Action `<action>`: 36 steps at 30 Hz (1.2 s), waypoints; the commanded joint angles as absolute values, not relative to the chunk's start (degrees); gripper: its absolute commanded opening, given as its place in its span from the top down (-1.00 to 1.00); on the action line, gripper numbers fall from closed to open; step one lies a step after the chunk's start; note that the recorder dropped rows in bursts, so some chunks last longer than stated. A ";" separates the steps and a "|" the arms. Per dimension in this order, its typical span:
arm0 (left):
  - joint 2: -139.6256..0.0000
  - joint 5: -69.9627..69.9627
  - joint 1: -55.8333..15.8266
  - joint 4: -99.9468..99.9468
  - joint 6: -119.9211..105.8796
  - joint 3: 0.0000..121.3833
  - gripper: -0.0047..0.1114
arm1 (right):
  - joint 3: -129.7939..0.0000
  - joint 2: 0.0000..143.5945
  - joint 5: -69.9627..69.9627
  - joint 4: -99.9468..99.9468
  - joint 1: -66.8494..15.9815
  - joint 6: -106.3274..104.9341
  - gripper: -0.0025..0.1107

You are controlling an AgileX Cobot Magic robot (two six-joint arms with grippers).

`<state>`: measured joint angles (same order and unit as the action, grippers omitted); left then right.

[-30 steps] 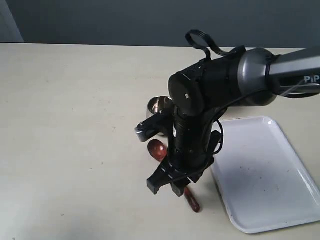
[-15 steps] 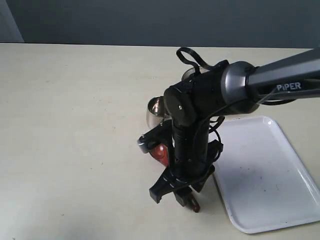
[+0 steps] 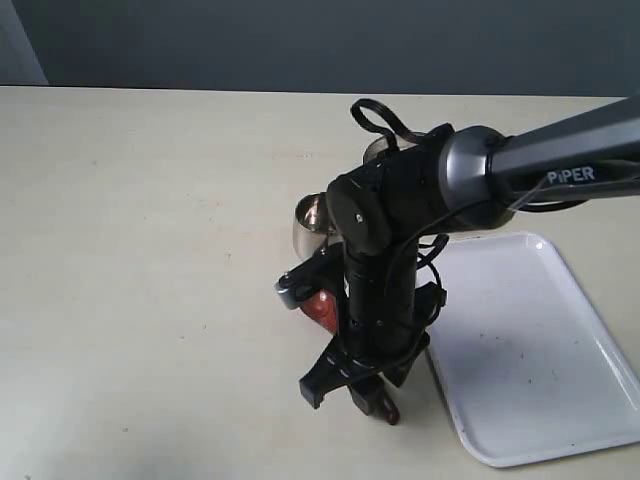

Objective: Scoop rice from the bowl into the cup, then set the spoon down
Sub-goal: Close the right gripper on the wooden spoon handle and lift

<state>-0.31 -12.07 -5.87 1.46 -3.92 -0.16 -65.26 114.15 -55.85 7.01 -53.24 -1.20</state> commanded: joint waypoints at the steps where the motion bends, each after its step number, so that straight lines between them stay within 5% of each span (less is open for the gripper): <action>1: 0.00 -11.59 -5.85 1.60 -3.76 0.00 0.91 | -65.32 114.95 -55.86 7.48 -53.29 -1.28 0.16; 9: 0.00 -11.59 -5.85 1.60 -3.76 0.00 0.91 | -65.32 115.16 -55.60 7.84 -53.29 -1.28 0.22; 15: 0.00 -11.59 -5.85 1.60 -3.76 0.00 0.91 | -65.32 115.16 -55.60 7.84 -53.29 -1.28 0.96; 36: 0.00 -11.74 -5.85 1.60 -3.76 0.00 0.91 | -65.32 105.20 -67.09 1.74 -53.29 -1.87 0.96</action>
